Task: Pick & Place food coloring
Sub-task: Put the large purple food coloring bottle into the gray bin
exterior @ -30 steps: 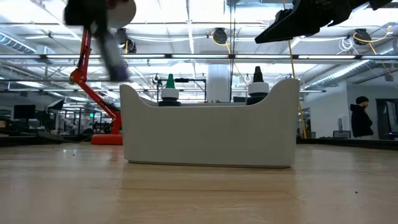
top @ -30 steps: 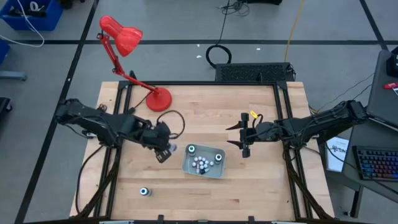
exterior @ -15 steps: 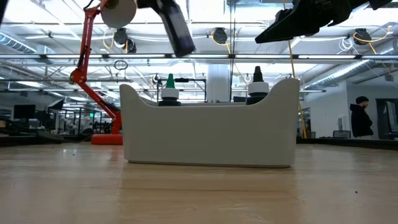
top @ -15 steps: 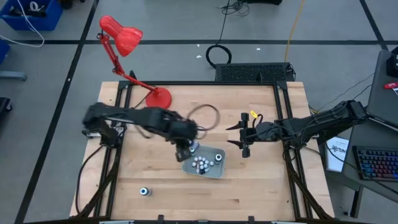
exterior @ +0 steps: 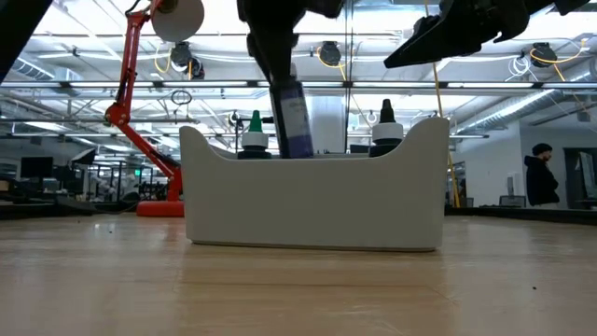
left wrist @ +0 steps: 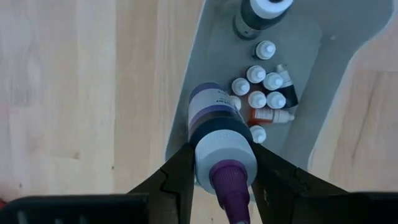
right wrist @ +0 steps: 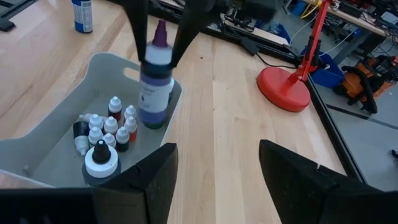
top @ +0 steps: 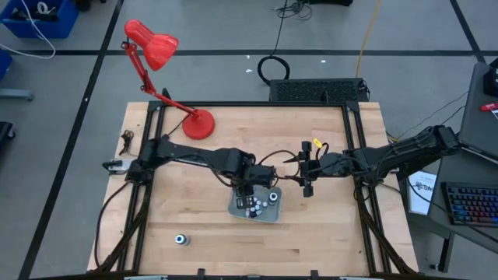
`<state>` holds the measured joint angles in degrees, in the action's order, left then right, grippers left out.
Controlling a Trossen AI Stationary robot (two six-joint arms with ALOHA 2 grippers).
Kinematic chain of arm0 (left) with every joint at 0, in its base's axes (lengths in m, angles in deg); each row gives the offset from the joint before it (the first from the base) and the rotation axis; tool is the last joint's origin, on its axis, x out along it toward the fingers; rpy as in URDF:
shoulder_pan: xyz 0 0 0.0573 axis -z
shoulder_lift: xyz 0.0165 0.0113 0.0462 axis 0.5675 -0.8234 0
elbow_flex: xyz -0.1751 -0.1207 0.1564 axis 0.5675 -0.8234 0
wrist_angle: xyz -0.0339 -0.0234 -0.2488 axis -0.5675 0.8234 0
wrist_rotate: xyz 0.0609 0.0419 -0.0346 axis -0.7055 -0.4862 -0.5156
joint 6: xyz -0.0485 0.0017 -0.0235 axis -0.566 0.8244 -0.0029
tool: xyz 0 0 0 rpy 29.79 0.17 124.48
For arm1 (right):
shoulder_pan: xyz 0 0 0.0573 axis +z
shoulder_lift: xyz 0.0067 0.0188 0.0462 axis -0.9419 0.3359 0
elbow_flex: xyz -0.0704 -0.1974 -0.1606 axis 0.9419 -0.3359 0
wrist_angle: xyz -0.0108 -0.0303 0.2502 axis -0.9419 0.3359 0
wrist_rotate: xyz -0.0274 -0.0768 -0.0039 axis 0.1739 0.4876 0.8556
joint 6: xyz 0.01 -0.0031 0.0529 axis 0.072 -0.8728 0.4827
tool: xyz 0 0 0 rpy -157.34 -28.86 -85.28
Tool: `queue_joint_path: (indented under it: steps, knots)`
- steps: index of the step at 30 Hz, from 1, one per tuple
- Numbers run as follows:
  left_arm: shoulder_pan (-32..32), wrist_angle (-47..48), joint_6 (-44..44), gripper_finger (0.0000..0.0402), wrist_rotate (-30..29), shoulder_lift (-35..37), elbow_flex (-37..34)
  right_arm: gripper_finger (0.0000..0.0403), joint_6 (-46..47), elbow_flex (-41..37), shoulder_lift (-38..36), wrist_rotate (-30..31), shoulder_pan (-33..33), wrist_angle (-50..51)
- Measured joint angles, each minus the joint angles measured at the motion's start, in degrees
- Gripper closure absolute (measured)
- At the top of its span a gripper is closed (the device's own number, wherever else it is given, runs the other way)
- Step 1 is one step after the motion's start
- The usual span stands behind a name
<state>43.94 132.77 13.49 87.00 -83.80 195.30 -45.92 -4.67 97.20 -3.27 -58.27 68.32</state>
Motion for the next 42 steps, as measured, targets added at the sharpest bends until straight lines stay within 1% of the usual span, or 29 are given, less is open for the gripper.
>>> queue_joint_path:
  steps: [3,10,23,42]
  knots:
    - [0.0,-0.3,1.4,0.0272,0.1,-0.9,-0.1,0.0191,0.0,0.0,0.0,0.0,0.0,-0.1]
    - [0.0,-1.4,1.7,0.0274,-0.2,-1.6,-0.1,0.0191,0.9,0.0,0.0,0.0,0.0,1.1]
    - [0.0,-2.1,4.0,0.0278,0.3,-6.2,-0.1,0.0191,1.3,0.0,-0.3,-0.1,0.0,2.0]
    - [-1.0,-1.7,4.7,0.0278,0.5,-6.3,-0.1,0.019,1.3,0.0,-0.3,-0.1,0.0,1.5]
